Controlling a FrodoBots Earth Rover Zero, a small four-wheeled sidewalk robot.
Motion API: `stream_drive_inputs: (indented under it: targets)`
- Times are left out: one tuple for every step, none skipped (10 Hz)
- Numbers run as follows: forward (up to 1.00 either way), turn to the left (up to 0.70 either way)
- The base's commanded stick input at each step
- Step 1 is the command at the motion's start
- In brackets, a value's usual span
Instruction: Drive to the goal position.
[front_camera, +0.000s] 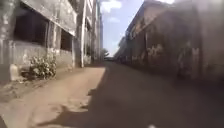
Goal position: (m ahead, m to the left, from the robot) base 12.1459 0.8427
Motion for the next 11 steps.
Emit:
stream_drive_inputs:
  targets:
    - [1.00,0.00]
    - [1.00,0.00]
    - [1.00,0.00]
    - [1.00,0.00]
    - [1.00,0.00]
    - [1.00,0.00]
    - [1.00,0.00]
    - [1.00,0.00]
    - [1.00,0.00]
    - [1.00,0.00]
    - [1.00,0.00]
